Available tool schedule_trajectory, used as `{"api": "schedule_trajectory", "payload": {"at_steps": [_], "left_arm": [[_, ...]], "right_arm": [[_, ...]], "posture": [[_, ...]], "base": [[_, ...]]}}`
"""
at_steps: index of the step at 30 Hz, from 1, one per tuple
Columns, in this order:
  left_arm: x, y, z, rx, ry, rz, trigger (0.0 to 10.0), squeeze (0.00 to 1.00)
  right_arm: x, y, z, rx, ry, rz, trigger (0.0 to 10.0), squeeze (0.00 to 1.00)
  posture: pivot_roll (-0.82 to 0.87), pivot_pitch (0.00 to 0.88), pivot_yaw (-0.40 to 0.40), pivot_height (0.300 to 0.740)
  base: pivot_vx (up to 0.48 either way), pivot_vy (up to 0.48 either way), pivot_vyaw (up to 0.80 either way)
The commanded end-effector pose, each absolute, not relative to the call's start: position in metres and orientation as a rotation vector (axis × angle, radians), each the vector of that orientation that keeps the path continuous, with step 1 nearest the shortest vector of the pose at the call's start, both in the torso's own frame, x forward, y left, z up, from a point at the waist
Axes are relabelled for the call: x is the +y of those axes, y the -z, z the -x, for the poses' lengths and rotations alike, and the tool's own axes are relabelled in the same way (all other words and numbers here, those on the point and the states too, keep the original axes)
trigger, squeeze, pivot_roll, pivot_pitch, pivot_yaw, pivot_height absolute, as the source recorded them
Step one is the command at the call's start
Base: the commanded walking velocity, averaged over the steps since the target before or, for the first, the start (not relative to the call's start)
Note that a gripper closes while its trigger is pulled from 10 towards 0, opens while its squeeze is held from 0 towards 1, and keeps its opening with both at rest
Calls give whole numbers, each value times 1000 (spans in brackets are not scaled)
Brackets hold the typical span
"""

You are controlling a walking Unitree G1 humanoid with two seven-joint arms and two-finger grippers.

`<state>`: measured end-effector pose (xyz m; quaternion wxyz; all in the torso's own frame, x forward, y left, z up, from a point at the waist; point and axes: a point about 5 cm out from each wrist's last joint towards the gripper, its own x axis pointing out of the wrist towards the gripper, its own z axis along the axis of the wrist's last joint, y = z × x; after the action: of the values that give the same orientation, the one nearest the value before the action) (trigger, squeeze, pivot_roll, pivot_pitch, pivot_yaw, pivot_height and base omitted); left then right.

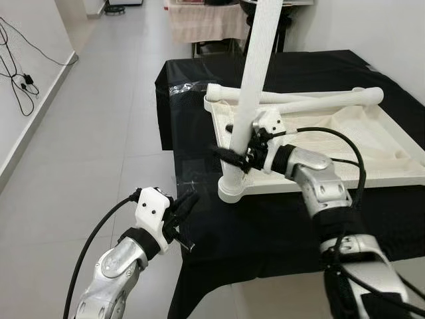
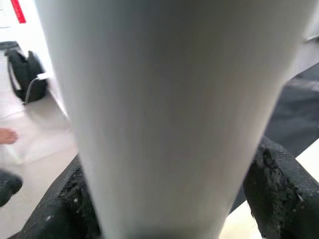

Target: Building children table

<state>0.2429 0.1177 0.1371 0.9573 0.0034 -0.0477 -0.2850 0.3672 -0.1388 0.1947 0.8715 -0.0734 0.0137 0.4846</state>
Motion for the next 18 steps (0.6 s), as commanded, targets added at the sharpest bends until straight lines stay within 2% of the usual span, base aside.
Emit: {"api": "schedule_trajectory", "payload": {"at_steps": [1,18], "left_arm": [[117,-135,-242,-81,577,-12,10000,0],[117,-134,-241,-77,579,-9,10000,0]], "right_arm": [[-138,-200,-371,12,-1030,144,0,0],[-147,-187,-370,5,-1028,127,0,0]], "posture": [[41,70,-61,740],[32,75,-50,740]], "base": [[0,0,0],[0,0,0]]}}
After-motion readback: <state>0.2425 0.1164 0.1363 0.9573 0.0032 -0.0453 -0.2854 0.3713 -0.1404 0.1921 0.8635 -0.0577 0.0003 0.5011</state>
